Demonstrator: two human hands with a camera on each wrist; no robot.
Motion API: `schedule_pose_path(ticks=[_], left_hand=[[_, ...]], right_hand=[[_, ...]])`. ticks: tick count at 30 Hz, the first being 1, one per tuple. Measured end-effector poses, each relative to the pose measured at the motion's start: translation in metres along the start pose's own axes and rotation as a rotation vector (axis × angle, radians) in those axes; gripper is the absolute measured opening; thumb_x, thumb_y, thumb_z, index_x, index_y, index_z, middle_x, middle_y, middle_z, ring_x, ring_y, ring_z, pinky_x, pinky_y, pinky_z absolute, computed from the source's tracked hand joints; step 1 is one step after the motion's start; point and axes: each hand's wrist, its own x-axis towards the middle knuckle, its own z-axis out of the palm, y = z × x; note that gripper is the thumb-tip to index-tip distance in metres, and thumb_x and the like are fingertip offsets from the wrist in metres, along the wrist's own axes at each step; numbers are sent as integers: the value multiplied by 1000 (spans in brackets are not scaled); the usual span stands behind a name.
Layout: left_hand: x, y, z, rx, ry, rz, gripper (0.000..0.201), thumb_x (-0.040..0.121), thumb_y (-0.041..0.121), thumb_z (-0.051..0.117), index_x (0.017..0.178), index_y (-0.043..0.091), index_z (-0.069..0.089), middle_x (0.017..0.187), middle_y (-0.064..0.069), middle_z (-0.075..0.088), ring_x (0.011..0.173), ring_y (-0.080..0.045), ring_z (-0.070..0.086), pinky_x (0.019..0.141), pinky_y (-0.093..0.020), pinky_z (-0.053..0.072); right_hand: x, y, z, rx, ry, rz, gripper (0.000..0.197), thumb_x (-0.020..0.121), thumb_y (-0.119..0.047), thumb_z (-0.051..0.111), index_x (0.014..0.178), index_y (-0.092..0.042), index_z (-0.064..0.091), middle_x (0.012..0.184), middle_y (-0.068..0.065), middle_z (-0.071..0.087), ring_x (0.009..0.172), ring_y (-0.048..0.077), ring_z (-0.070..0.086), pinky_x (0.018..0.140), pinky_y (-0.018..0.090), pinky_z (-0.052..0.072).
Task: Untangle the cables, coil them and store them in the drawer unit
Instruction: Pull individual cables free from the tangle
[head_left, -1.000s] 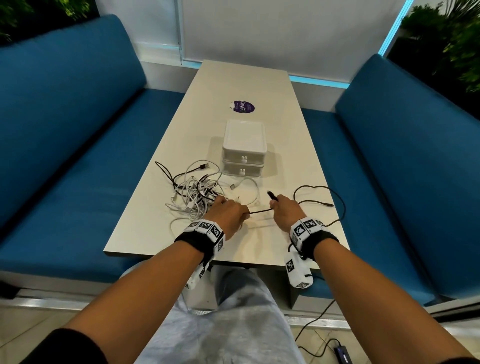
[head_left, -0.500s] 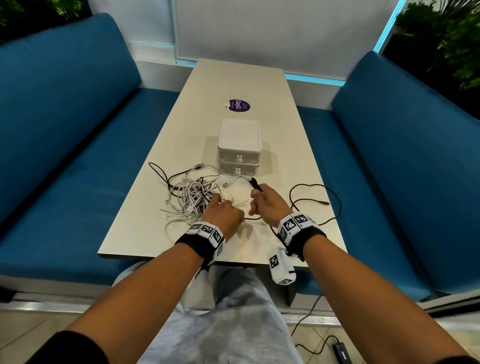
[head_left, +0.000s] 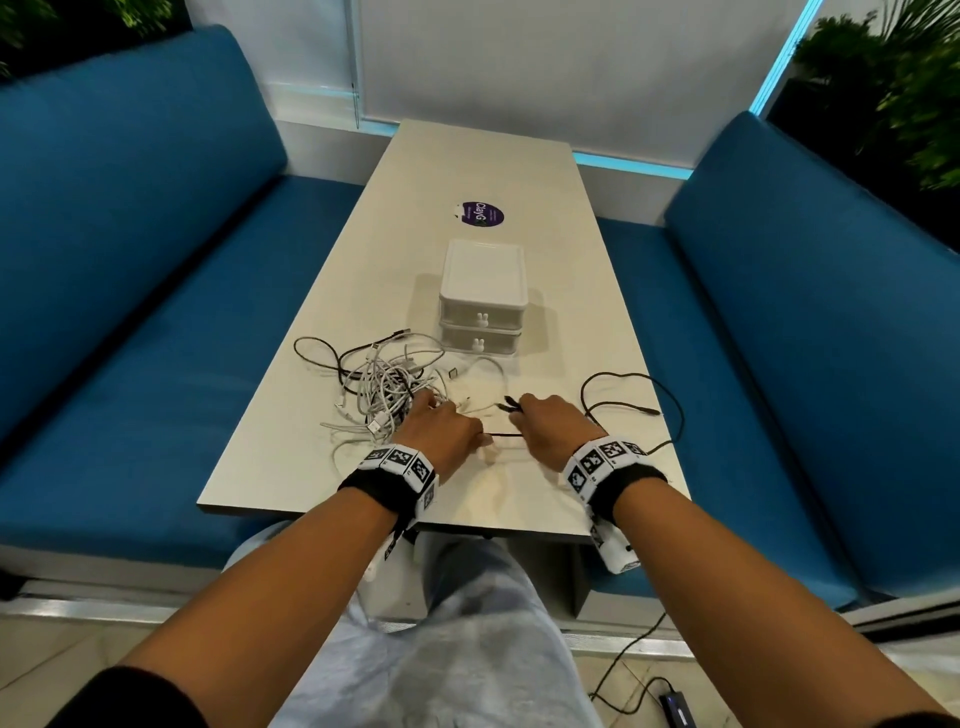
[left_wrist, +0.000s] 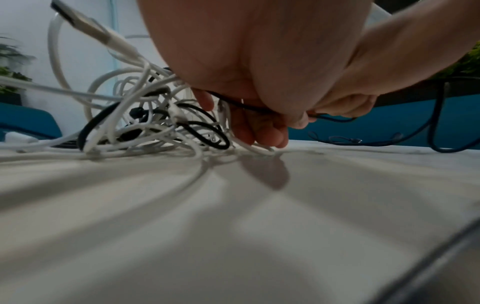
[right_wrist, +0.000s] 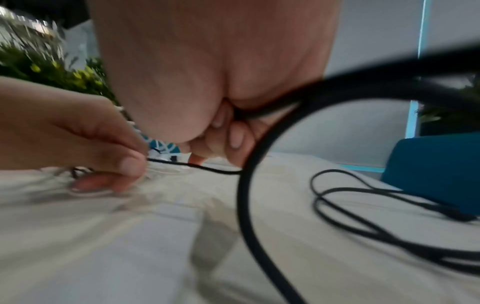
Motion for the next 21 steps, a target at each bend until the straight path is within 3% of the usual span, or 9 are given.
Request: schedule_pose_path(ticks=[6,11,14,18,21], left_hand=[[-1,3,-2,-45,-35,16,33,103,43,35,115,30,63,123,-14,62,118,-32,50,104,-45,19],[-2,11,-17,-79,-26,6,38,105,41,30,107,25,65,99,-7,67,100,-29,56,97,-42,22],[-6,8,-19,-109,-17,16,31,104,34,32,100,28,63,83,2,61,93,-26,59,94,-41,22],[-8,4,-18,-129,-46,-8,29,104,35,34,97,26,61,81,0,59,87,-26,58,97,-42,24],[-6,3,-18,-139,-54,-28,22,102,27,35,87,29,52,75,4,52,83,-26,58,96,-42,24]], right_hand=[[-5,18,-7,-141,72,121,31,104,-31,32,117,-6,46,106,19,62,94,39,60,66,37,40],[-2,-11,8,139,95,44,28,104,-30,35,114,-6,44,96,20,62,86,40,59,65,38,40],[-5,-20,19,250,48,-44,23,101,-25,39,112,-6,48,93,20,65,86,39,60,65,37,40],[-6,-18,18,380,-6,-7,24,101,-24,41,110,-8,57,100,13,67,91,31,60,70,33,38],[-6,-13,15,417,-51,8,24,100,-27,45,109,-13,62,95,5,64,90,25,58,72,30,38]])
